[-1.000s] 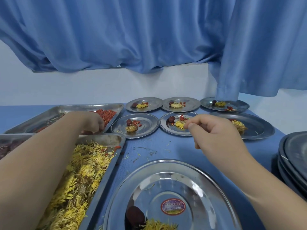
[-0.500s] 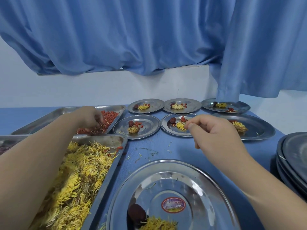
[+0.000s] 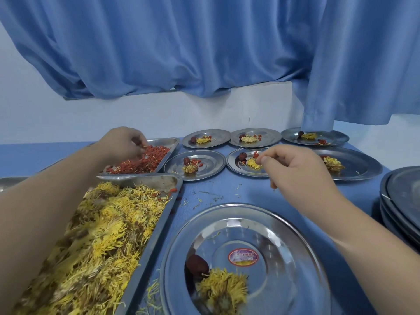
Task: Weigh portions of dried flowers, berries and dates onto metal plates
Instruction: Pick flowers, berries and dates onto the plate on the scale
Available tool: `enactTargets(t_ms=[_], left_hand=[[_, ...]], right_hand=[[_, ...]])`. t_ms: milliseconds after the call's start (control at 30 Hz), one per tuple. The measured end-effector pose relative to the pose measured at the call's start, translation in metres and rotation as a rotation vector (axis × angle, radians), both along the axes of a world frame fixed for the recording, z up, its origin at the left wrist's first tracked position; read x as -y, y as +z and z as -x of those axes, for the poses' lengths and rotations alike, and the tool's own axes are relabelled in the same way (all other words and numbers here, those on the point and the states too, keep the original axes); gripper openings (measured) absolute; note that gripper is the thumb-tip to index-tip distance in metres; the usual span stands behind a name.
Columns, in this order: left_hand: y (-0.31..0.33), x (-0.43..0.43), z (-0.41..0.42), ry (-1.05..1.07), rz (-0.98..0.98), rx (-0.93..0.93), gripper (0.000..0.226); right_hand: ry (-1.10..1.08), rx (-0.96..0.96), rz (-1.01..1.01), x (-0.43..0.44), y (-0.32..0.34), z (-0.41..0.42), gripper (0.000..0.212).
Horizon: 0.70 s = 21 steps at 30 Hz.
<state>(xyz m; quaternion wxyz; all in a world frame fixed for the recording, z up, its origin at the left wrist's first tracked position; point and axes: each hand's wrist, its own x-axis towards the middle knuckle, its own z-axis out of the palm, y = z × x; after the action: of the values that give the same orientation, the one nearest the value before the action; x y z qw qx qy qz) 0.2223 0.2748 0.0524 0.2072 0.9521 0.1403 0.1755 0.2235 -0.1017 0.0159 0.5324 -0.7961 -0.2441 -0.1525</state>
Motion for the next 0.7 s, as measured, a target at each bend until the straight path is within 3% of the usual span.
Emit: enactTargets(t_ms=[200, 367, 500, 700], left_hand=[[0.027, 0.077, 0.053, -0.269, 0.400, 0.042, 0.010], [0.034, 0.154, 0.099, -0.548, 0.479, -0.133, 0.010], [0.023, 0.192, 0.114, -0.630, 0.300, -0.297, 0.013], [0.010, 0.208, 0.120, -0.623, 0.202, -0.309, 0.028]], right_hand=[[0.012, 0.009, -0.050, 0.001, 0.017, 0.010, 0.019], [0.061, -0.028, -0.078, 0.001, 0.032, 0.020, 0.021], [0.108, -0.013, 0.030, -0.005, 0.037, 0.030, 0.020], [0.174, 0.047, 0.260, -0.003, 0.051, 0.052, 0.017]])
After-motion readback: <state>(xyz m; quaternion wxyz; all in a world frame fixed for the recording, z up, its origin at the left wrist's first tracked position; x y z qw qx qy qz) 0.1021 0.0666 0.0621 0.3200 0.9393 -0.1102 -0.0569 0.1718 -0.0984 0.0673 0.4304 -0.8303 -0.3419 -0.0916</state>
